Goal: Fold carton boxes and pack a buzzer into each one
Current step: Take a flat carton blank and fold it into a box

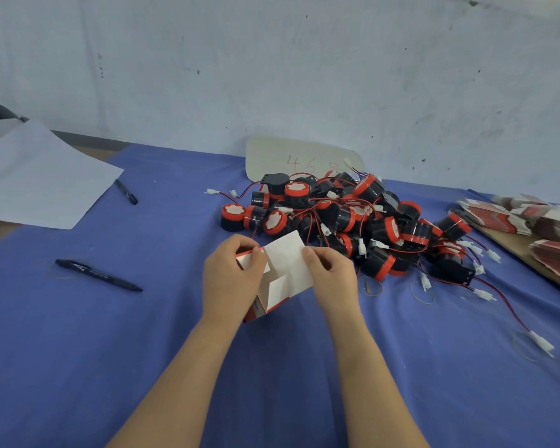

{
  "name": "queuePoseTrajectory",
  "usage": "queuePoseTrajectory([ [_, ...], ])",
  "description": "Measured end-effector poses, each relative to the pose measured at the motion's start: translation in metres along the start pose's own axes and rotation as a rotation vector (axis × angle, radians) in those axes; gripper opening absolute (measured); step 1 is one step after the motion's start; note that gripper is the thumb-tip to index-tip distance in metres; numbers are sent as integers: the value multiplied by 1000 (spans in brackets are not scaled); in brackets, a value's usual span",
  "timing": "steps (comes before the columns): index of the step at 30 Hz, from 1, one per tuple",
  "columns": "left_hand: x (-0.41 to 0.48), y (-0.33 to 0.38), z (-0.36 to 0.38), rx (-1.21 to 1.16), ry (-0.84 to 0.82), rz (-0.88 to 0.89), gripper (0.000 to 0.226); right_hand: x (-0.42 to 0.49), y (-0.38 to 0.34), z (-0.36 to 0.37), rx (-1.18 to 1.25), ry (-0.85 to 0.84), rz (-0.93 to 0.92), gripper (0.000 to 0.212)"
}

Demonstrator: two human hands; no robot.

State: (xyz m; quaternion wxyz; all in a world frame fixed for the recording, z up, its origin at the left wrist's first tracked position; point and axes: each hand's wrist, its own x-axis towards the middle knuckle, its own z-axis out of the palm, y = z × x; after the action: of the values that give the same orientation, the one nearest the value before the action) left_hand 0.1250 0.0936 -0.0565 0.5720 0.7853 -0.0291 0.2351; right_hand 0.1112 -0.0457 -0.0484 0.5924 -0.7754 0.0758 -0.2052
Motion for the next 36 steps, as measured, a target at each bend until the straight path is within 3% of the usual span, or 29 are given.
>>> queuePoseTrajectory([
  [7,0,-2,3,31,20,-13,6,0,0,8,-31,38,-92,21],
  [12,0,-1,2,43,23,-31,6,-4,-4,6,104,-28,31,21],
  [15,0,0,3,45,12,-28,6,-2,-2,4,80,31,59,13],
  [20,-1,0,5,40,24,-34,4,-4,1,12,-35,228,-158,23],
  [24,-2,0,5,39,43,-34,3,-8,7,17,-188,227,-299,13],
  [29,0,-2,3,67,55,-63,3,-2,3,14,31,163,-111,25],
  [32,0,-2,4,98,45,-44,2,1,1,5,255,6,91,14],
  [34,-1,-1,5,97,36,-15,3,2,3,3,164,-61,123,14],
  [36,-2,-1,5,68,28,22,5,2,6,4,-95,-64,48,22],
])
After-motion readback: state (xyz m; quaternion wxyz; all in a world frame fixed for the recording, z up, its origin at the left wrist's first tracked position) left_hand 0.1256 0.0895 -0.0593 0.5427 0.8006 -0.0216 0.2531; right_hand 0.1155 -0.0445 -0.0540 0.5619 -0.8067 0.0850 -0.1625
